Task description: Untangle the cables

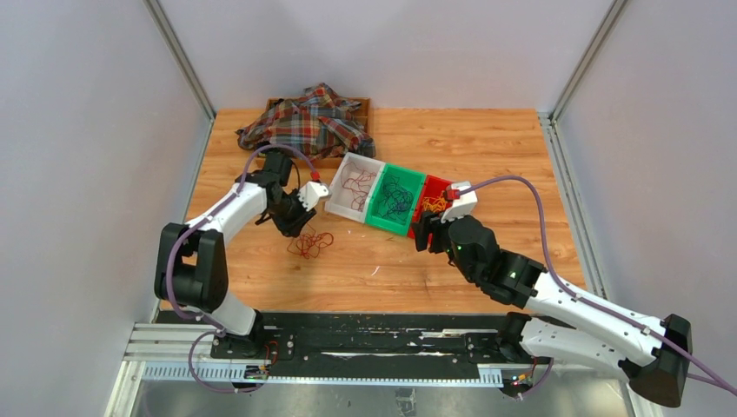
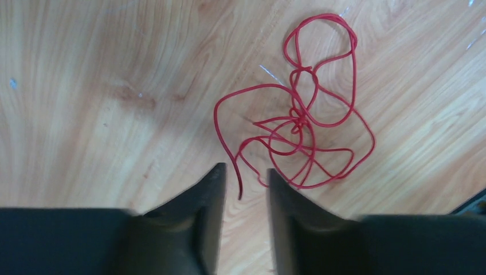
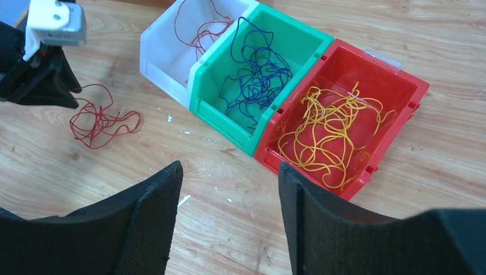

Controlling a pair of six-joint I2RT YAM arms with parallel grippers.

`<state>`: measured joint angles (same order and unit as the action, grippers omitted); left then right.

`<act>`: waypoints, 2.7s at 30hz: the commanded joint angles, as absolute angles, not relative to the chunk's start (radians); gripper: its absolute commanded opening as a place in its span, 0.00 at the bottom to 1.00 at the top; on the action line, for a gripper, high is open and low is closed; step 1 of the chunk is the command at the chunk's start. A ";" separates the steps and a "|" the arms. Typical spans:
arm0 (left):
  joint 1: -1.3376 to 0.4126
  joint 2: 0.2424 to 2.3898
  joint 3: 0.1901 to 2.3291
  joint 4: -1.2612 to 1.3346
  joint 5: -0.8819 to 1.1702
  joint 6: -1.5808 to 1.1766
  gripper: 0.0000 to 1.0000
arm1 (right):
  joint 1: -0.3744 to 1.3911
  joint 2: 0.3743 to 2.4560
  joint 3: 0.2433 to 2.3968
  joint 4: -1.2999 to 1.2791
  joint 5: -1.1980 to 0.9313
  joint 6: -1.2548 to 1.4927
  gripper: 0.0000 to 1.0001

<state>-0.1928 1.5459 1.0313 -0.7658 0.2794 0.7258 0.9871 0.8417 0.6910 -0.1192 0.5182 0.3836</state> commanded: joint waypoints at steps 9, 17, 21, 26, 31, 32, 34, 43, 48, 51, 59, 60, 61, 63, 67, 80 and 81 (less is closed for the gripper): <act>-0.192 1.425 1.234 -0.958 0.465 0.634 0.01 | 0.979 0.925 0.658 0.162 0.355 0.360 0.73; -0.260 1.260 1.427 -1.128 0.542 0.534 0.01 | 1.004 1.191 0.782 0.503 0.094 0.271 0.83; -0.304 1.228 1.522 -1.186 0.552 0.506 0.01 | 1.008 1.298 0.836 0.631 -0.009 0.250 0.84; -0.372 1.217 1.639 -1.225 0.558 0.481 0.01 | 1.008 1.409 0.920 0.672 -0.013 0.237 0.84; -0.413 1.226 1.721 -1.225 0.593 0.440 0.00 | 1.011 1.499 0.975 0.709 -0.056 0.276 0.81; -0.416 1.229 1.738 -1.225 0.599 0.435 0.01 | 1.012 1.515 0.983 0.712 -0.061 0.281 0.80; -0.421 1.240 1.771 -1.225 0.606 0.424 0.00 | 1.018 1.542 0.996 0.708 -0.064 0.290 0.77; -0.423 1.269 1.956 -1.228 0.711 0.373 0.00 | 1.022 1.598 0.967 0.712 0.009 0.327 0.65; -0.422 1.311 2.107 -1.227 0.715 0.318 0.00 | 1.022 1.625 0.956 0.706 0.014 0.360 0.54; -0.422 1.331 2.187 -1.226 0.690 0.303 0.00 | 1.022 1.643 0.923 0.719 0.018 0.380 0.51; -0.423 1.384 2.422 -1.224 0.614 0.272 0.00 | 1.022 1.677 0.830 0.759 0.074 0.440 0.43; -0.423 1.387 2.441 -1.225 0.604 0.272 0.00 | 1.022 1.682 0.824 0.760 0.072 0.446 0.43; -0.422 1.391 2.458 -1.223 0.595 0.274 0.00 | 1.022 1.687 0.818 0.764 0.068 0.450 0.43; -0.422 1.395 2.480 -1.223 0.583 0.280 0.00 | 1.022 1.697 0.805 0.769 0.068 0.459 0.43; -0.422 1.400 2.495 -1.214 0.547 0.293 0.00 | 1.022 1.706 0.768 0.776 0.070 0.477 0.45; -0.422 1.353 2.379 -1.065 0.360 0.383 0.00 | 0.959 1.587 0.531 1.088 -0.096 0.694 0.71; -0.422 1.345 2.355 -1.061 0.360 0.391 0.00 | 0.950 1.570 0.520 1.109 -0.112 0.709 0.71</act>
<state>-0.4168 1.3926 2.4104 -1.1740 0.4053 0.3412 0.9916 1.6382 0.5648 0.9779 -0.0097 0.6178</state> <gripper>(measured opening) 0.017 0.702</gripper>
